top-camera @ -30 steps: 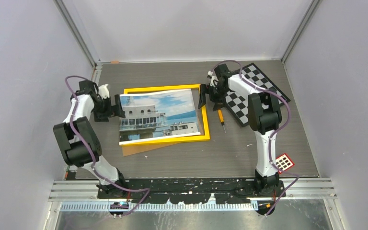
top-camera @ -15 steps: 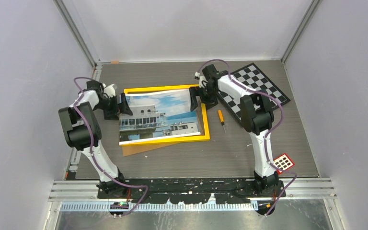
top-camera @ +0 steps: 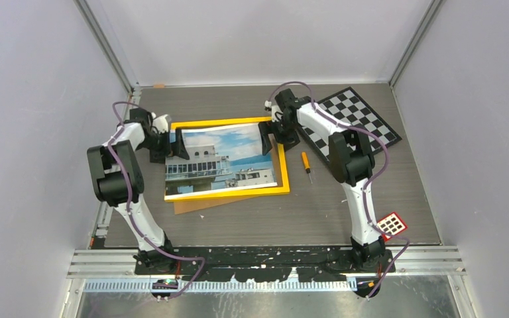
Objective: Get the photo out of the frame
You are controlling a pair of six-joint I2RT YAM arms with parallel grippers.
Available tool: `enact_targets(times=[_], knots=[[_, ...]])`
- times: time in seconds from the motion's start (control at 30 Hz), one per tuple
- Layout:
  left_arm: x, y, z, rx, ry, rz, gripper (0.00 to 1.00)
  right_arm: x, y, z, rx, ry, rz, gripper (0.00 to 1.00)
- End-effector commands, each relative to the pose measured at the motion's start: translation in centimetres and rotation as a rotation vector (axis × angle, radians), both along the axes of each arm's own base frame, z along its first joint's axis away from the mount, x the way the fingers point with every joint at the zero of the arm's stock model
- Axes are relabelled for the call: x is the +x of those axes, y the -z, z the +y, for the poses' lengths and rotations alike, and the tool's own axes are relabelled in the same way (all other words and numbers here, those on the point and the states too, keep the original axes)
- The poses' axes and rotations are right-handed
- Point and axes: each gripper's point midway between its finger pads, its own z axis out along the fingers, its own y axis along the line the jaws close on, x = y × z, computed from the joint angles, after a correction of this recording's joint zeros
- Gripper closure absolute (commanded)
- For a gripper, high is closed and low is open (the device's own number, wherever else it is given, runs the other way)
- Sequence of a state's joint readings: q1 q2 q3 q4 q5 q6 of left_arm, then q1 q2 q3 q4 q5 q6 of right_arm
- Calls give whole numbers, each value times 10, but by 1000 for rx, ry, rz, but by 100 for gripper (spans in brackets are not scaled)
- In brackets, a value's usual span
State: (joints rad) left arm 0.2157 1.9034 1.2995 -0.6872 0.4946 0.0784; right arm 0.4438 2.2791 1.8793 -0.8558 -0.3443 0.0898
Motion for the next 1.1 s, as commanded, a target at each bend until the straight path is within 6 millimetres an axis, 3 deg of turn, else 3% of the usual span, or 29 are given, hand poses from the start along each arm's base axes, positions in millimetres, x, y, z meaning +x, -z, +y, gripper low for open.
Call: enact_targets(times=[0.0,0.2,0.57,0.67,0.77,0.9,1.07], knots=[[6,-20,-28,-57,66,-47,0,-4,-2,25,48,-90,-28,0],[14,-68,10,131,12,-158,0,14,-56,-7,97,-16,-95,0],[31,-233,46,402,8,-525,0,43,-207,-59,228,78,-466,0],[25,-255,46,411,25,-516,0,52,-241,-87,211,159,-590,0],[13,-252,35,372,101,-477,0,54,-240,-117,114,237,-659,0],[-3,-214,29,324,108,-386,0,34,-202,-144,9,262,-566,0],[-15,-172,29,314,53,-327,0,7,-159,-169,56,284,-431,0]])
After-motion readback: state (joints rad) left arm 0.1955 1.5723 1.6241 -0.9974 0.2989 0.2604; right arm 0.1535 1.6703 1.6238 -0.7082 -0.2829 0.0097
